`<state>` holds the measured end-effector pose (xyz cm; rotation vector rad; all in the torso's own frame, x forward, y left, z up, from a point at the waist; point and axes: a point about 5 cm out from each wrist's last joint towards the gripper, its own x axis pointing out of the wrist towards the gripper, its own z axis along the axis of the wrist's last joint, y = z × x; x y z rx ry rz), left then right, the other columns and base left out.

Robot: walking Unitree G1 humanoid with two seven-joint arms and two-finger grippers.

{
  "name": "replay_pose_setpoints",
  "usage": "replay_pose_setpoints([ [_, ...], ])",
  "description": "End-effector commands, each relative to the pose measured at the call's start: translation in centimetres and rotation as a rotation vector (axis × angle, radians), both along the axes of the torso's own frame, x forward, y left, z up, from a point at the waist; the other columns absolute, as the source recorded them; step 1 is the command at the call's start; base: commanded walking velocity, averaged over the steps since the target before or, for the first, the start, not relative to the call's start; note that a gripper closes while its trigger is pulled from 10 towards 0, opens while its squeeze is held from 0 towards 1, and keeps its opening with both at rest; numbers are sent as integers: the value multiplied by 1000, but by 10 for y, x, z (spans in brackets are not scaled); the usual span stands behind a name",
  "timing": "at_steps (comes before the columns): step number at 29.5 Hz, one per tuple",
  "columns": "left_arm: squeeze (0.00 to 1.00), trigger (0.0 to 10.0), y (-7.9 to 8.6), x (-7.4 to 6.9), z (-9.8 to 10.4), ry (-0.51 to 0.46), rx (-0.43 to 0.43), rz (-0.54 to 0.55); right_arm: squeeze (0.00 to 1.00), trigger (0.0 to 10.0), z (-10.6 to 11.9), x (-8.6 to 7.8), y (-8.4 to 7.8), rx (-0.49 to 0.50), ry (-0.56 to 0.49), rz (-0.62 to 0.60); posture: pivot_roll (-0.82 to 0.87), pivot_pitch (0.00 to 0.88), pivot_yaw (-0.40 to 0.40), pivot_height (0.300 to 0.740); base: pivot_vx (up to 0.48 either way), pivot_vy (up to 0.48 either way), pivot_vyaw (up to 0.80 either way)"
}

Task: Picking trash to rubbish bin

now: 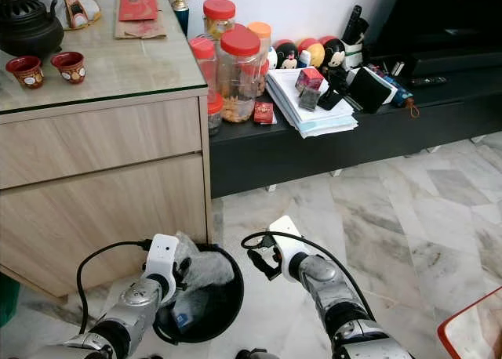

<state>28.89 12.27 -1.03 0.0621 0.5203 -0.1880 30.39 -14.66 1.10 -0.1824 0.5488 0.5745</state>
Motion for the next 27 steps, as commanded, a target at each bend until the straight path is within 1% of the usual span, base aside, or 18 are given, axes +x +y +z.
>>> replay_pose_setpoints([
  [1, 1000, 10000, -1, -7, -7, 28, 9, -13, 0, 10000, -2, -2, -6, -11, 6, -17, -76, 115, -133, 740, 0, 0, 0],
  [11, 1000, 10000, 2, -9, -9, 37, 11, 3, 0, 10000, -5, -5, -3, -5, 16, -14, -71, 103, -130, 740, 0, 0, 0],
  [21, 1000, 10000, 5, -8, -8, 42, -3, 41, 0, 10000, -6, -6, -5, -3, 20, -41, -73, 112, -134, 740, 0, 0, 0],
  [22, 1000, 10000, 7, -7, -8, 59, -62, 93, 0, 10000, -7, -6, -6, -13, 21, -43, -74, 114, -135, 740, 0, 0, 0],
  [23, 1000, 10000, 7, -7, -8, 59, -62, 93, 0, 10000, -7, -6, -6, -13, 21, -43, -74, 114, -135, 740, 0, 0, 0],
  [24, 1000, 10000, 9, -6, -8, 67, -83, 127, 0, 10000, -8, -7, -7, -17, 22, -47, -74, 116, -136, 740, 0, 0, 0],
  [25, 216, 10000, 10, -6, -8, 68, -81, 142, 0, 10000, -8, -7, -7, -16, 19, -51, -73, 117, -135, 740, 0, 0, 0],
  [26, 216, 10000, 11, -6, -8, 68, -80, 153, 0, 10000, -8, -7, -7, -15, 18, -54, -73, 117, -135, 740, 0, 0, 0],
  [27, 0, 10000, 12, -6, -8, 69, -80, 159, 0, 10000, -7, -6, -7, -15, 16, -56, -73, 117, -135, 740, 0, 0, 0],
])
